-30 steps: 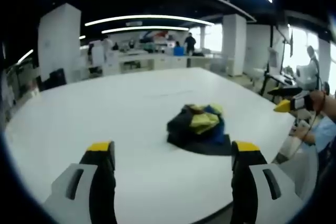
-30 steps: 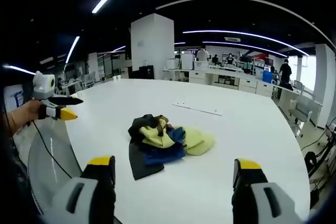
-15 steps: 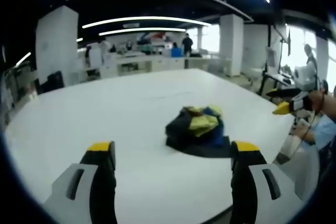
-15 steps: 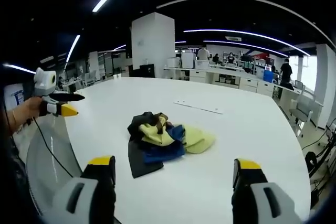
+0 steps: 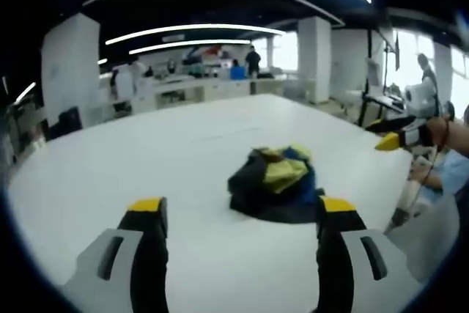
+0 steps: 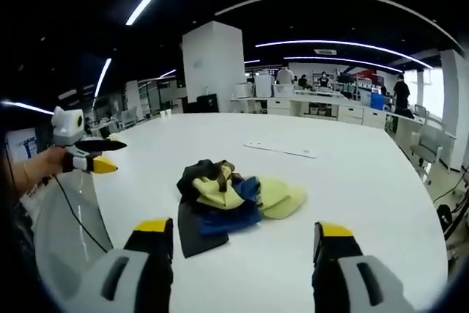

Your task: Fold the garment on the visible template until the final outline fits inside the template.

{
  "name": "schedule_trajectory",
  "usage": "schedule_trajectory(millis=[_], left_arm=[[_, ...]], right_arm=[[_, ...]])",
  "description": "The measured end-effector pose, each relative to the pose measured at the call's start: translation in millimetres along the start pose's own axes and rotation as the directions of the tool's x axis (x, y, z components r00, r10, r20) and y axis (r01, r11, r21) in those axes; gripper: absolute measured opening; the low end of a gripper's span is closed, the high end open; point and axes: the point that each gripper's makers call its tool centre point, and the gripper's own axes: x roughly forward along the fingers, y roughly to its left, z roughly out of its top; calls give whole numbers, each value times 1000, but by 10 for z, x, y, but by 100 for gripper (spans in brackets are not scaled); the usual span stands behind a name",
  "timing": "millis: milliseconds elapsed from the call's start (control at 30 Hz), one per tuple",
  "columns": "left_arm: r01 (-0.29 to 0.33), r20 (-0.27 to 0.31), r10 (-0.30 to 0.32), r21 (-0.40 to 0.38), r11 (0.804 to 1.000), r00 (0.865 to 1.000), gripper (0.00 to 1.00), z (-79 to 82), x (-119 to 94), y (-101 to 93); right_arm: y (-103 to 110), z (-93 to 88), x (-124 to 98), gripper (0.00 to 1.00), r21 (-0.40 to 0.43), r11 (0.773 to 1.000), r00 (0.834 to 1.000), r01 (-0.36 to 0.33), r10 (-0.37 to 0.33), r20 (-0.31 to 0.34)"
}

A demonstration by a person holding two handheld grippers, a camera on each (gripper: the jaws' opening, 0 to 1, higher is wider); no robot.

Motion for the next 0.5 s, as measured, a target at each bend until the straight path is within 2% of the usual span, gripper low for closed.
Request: schedule_trajectory(millis=[33,233,267,333,400,500], left_arm=[[5,3,-5,-6,1000,1000,78,7,37,1],[49,22,-48,-45,998,999,73,-3,248,-2],[55,25,-54,-54,997,998,73,-9,280,2],[60,27,-58,-81,995,998,71,-29,358,20],[78,-5,-79,-86,993,997,70,-83,432,9],[85,-6,-86,-63,994,996,69,-85,486,12]], right_arm=[[19,-23,47,77,5,1000,1000,-25,25,-10],[18,-131,278,73,12,997,997,-71,72,-35],[8,-151,309,73,3,998,997,-60,60,-47],[-28,-224,387,71,-84,996,996,-33,26,-85],[-6,-254,483,67,-67,997,996,-37,31,-87],[33,-300,603,66,-42,997,993,-61,56,-106]])
